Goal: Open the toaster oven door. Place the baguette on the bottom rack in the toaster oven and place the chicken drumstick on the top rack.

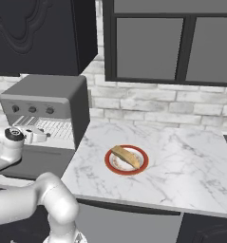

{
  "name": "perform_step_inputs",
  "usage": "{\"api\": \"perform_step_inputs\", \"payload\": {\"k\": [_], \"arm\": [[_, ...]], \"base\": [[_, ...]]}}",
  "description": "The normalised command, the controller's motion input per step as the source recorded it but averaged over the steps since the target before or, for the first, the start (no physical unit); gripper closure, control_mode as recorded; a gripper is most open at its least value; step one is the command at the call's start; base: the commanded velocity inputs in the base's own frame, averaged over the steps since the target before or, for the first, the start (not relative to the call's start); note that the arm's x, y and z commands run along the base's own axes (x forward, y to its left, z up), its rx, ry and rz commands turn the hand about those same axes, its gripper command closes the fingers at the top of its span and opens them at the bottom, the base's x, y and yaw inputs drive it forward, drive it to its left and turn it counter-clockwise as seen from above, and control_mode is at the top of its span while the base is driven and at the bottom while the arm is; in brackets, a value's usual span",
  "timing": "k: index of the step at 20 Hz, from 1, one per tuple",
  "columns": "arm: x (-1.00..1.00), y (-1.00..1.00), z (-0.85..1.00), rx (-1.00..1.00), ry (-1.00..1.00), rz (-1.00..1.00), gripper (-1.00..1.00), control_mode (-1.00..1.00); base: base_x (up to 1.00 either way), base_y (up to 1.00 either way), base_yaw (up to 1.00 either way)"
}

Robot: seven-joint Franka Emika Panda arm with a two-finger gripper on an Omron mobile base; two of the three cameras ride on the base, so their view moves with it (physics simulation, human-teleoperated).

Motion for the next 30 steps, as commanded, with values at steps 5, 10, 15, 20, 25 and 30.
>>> {"api": "perform_step_inputs", "payload": {"k": [5, 10, 15, 20, 25, 30], "arm": [[-0.40, 0.16, -0.70, -0.09, 0.09, 0.05, -1.00, -1.00], [-0.53, 0.13, -0.67, -0.11, 0.11, 0.06, -1.00, -1.00], [-0.59, 0.06, -0.64, -0.11, 0.28, 0.06, -1.00, -1.00], [-0.62, 0.01, -0.64, -0.07, 0.37, 0.05, -1.00, -1.00], [-0.69, 0.01, -0.70, -0.05, 0.35, 0.05, -1.00, -1.00], [-0.76, 0.03, -0.76, -0.04, 0.28, 0.02, -1.00, -1.00]], "base": [[0.00, 0.00, 0.00], [0.00, 0.00, 0.00], [0.00, 0.00, 0.00], [0.00, 0.00, 0.00], [0.00, 0.00, 0.00], [0.00, 0.00, 0.00]]}}
